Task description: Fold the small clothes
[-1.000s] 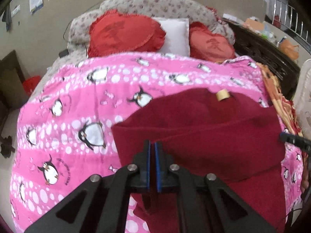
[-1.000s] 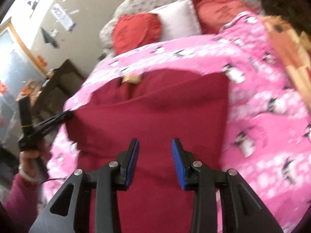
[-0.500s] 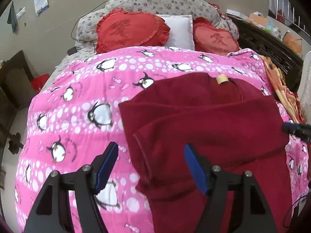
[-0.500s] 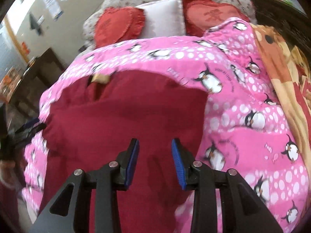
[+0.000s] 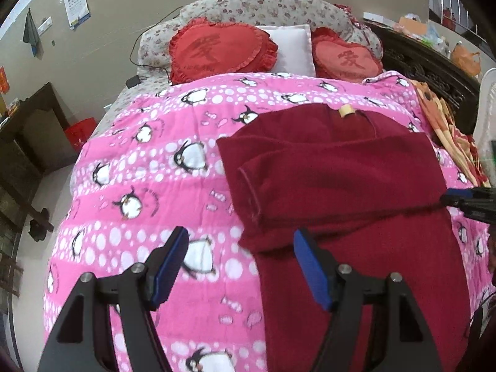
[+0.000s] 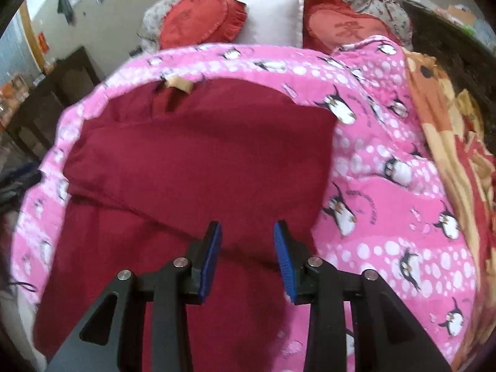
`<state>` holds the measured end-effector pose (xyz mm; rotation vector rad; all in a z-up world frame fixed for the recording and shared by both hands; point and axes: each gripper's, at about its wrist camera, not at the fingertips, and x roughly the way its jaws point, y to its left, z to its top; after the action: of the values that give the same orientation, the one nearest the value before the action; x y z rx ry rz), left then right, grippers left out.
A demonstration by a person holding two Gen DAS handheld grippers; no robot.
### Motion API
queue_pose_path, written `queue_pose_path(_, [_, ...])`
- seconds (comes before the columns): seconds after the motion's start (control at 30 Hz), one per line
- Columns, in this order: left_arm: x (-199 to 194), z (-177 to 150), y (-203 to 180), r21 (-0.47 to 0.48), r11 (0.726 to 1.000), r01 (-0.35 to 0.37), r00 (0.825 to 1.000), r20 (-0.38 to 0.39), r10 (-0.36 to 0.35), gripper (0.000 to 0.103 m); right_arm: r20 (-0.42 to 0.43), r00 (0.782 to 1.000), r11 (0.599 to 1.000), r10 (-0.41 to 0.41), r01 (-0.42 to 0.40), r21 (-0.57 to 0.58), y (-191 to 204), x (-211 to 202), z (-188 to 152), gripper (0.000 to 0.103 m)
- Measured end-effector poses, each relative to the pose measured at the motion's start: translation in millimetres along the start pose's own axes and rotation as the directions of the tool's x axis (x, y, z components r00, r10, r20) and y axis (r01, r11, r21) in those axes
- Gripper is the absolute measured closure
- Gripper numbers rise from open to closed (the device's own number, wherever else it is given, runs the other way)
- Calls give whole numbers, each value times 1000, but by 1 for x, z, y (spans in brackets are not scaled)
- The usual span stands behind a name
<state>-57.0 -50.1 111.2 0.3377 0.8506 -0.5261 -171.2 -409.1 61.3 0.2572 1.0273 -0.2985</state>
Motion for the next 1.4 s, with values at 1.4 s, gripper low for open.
queue_pose_path(1.4, [-54,-169,-18,-74,991,111,961,-247,-127,23,-206,925,945,321,-300,128,-10,-62,-193,70])
